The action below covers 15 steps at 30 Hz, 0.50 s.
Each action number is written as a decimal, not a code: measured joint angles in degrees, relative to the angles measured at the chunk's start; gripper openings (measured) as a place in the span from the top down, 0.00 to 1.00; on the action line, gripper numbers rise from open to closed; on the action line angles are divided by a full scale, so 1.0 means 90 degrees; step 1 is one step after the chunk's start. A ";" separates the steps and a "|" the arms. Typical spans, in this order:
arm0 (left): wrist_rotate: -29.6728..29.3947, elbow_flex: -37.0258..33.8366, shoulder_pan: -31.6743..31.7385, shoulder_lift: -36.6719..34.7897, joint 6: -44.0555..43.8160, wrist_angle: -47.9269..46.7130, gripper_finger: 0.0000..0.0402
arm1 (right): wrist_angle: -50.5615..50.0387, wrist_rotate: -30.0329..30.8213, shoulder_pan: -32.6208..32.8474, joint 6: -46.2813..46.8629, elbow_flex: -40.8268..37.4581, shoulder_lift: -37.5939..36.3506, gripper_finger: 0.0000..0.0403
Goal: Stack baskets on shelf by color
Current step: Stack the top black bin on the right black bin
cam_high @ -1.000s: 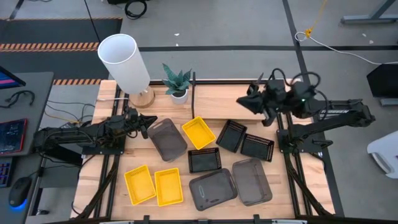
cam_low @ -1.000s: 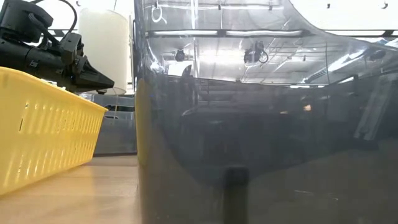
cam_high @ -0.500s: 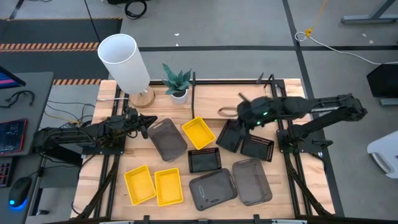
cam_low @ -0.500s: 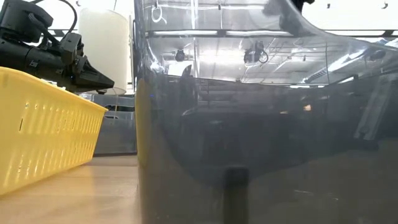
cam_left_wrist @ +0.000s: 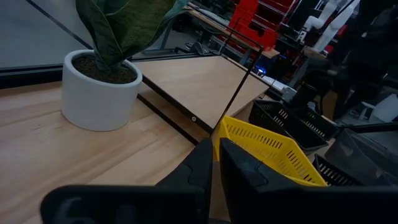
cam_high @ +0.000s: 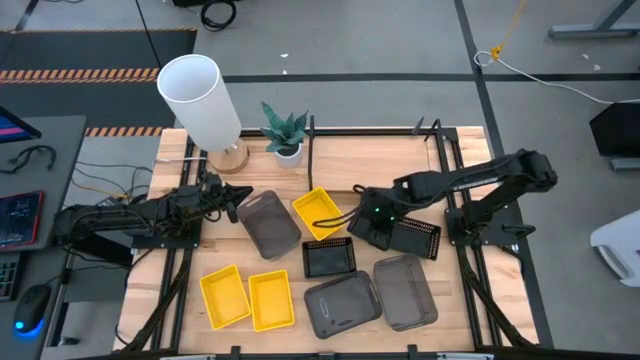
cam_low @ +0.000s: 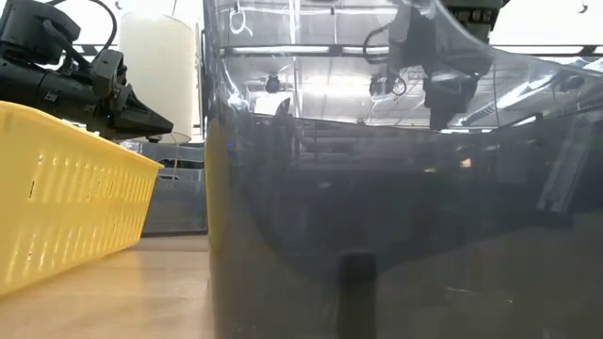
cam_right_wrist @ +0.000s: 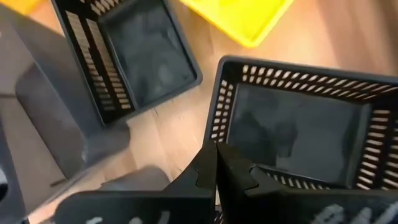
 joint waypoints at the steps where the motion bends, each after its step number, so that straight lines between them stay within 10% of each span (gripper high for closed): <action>1: -0.0001 0.0001 0.0001 -0.0001 0.0000 0.0001 0.91 | 0.0004 -0.0022 0.0000 -0.0013 0.0000 0.0071 0.98; 15: -0.0002 0.0001 0.0001 0.0000 -0.0001 0.0024 0.92 | 0.0588 0.0030 0.0070 -0.0048 -0.0007 0.0611 0.72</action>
